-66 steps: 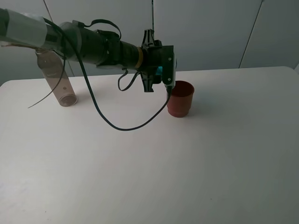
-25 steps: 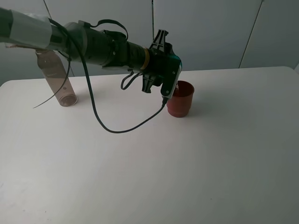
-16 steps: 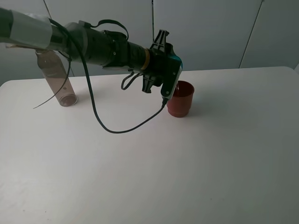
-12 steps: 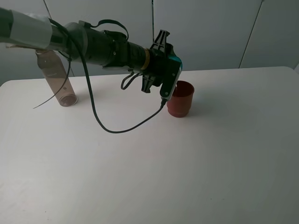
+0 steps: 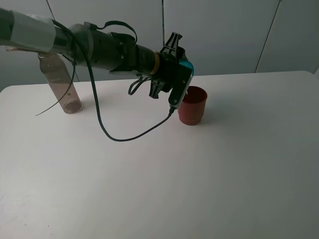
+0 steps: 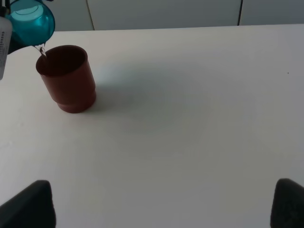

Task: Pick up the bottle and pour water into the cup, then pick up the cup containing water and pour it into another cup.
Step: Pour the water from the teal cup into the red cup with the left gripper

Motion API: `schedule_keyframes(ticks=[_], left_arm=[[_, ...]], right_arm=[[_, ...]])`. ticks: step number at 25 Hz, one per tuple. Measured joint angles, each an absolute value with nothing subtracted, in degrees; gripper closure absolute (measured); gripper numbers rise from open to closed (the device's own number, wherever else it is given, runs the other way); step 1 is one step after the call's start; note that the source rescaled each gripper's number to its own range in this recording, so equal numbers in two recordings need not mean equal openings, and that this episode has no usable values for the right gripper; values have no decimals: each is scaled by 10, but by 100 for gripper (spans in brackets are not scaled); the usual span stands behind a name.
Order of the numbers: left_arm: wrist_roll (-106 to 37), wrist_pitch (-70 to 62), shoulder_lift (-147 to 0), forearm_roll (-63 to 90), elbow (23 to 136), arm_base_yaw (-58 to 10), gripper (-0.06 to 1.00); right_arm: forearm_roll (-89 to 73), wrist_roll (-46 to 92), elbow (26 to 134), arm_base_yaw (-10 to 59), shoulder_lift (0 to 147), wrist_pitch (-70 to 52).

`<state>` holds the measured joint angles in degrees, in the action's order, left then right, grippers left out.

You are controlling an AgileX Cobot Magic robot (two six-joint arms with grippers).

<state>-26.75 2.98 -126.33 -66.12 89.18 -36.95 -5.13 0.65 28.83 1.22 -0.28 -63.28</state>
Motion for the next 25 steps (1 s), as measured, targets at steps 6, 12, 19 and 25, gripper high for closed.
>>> schedule_keyframes(ticks=[6,12,19,25], left_arm=[[-271,29,-1263,-661,893,-371,84],[-272,19,-1263,-662,926,-372,84],[-272,14,-1263,-675,929,-373,84],[-281,14,-1263,-697,930,-376,84]], right_arm=[[-51,6,288,12,-3,-633],[-51,6,288,12,-3,-633],[-51,6,288,12,-3,-633],[-51,6,288,12,-3,-633]])
